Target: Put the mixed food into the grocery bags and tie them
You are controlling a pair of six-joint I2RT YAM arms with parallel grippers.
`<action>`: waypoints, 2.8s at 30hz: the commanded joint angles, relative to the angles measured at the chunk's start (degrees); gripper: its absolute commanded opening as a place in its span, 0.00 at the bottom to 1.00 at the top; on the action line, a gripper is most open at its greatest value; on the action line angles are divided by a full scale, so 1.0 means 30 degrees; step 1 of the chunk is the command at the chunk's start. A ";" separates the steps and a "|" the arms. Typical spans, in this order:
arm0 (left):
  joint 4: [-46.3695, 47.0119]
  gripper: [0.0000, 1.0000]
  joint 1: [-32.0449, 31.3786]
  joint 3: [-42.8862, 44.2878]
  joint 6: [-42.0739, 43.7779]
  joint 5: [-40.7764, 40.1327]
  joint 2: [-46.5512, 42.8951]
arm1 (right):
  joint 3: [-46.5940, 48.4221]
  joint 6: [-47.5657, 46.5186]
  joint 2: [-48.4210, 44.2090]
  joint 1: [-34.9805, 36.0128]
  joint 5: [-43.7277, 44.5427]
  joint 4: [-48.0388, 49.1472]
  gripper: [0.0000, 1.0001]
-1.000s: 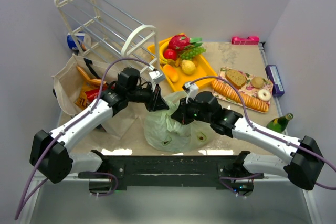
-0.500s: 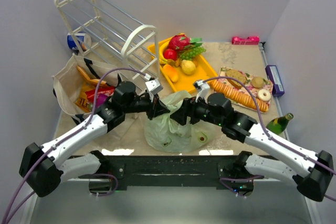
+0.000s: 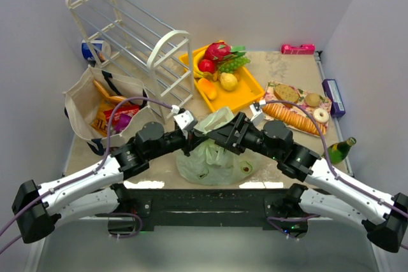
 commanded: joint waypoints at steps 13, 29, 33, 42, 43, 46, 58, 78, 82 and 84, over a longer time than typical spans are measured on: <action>0.1812 0.00 -0.2996 -0.0241 0.1295 -0.6498 0.0184 | -0.0937 0.6216 -0.0457 0.0452 0.2806 -0.2025 0.88; 0.2223 0.00 -0.3494 -0.0533 0.1765 -0.5914 0.0097 | -0.1874 0.8295 0.1916 0.0452 0.3626 0.2043 0.93; 0.2339 0.00 -0.3552 -0.0972 0.1794 -0.5591 -0.0254 | -0.1876 0.8502 0.2123 0.0452 0.4416 0.2050 0.92; 0.2720 0.00 -0.3698 -0.1764 0.1853 -0.4829 -0.0987 | -0.1818 0.8679 0.2531 0.0452 0.5473 0.2195 0.83; 0.2720 0.00 -0.3699 -0.1706 0.1882 -0.4887 -0.0958 | -0.1672 0.8591 0.2648 0.0452 0.5356 0.2137 0.82; 0.2662 0.00 -0.3758 -0.1676 0.1970 -0.5208 -0.0929 | -0.1232 0.8093 0.3059 0.0423 0.5355 0.1728 0.77; 0.2925 0.00 -0.3787 -0.1325 0.2087 -0.5039 -0.1047 | -0.1466 0.7683 0.3059 0.0452 0.6263 0.0525 0.59; 0.2018 0.07 -0.4021 -0.2322 0.0741 -0.2341 -0.0842 | -0.1202 0.7070 0.3533 0.0452 0.4766 0.6121 0.02; 0.1169 0.45 -0.4021 -0.0745 0.0564 -0.2365 -0.0898 | -0.1580 0.5428 0.1950 0.0452 0.5998 0.5680 0.00; 0.0526 0.58 -0.3992 0.0163 0.0506 -0.2660 -0.1568 | -0.2576 0.5105 0.1218 0.0423 0.6525 0.6674 0.00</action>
